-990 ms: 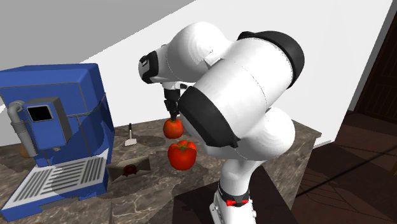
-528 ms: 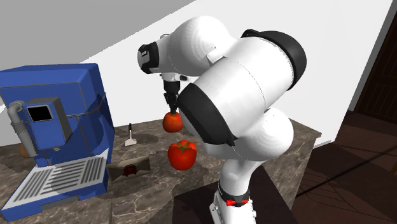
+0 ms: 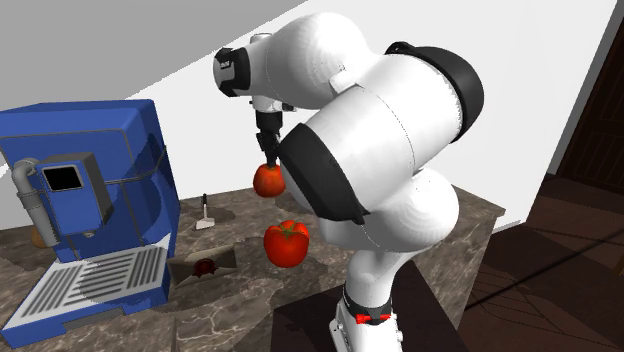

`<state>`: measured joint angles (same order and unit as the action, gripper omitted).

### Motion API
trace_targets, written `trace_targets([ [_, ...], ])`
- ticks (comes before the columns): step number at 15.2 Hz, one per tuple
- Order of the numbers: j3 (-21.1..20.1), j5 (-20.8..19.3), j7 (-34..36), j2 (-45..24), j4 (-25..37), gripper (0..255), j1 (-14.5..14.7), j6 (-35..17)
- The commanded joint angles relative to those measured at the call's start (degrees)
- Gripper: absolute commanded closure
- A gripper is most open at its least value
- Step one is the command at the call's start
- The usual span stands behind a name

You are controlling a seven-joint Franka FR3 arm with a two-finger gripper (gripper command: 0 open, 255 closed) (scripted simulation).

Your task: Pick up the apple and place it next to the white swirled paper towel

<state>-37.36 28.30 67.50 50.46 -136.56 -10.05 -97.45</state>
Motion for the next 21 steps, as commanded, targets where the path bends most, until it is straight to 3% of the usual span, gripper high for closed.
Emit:
trace_targets([
  [1, 0.57, -0.57, 0.19, -0.29, 1.65, 255, -0.26, 1.39],
  [21, 4.56, -5.05, 2.12, -5.39, 19.32, 255, -2.75, 14.21],
])
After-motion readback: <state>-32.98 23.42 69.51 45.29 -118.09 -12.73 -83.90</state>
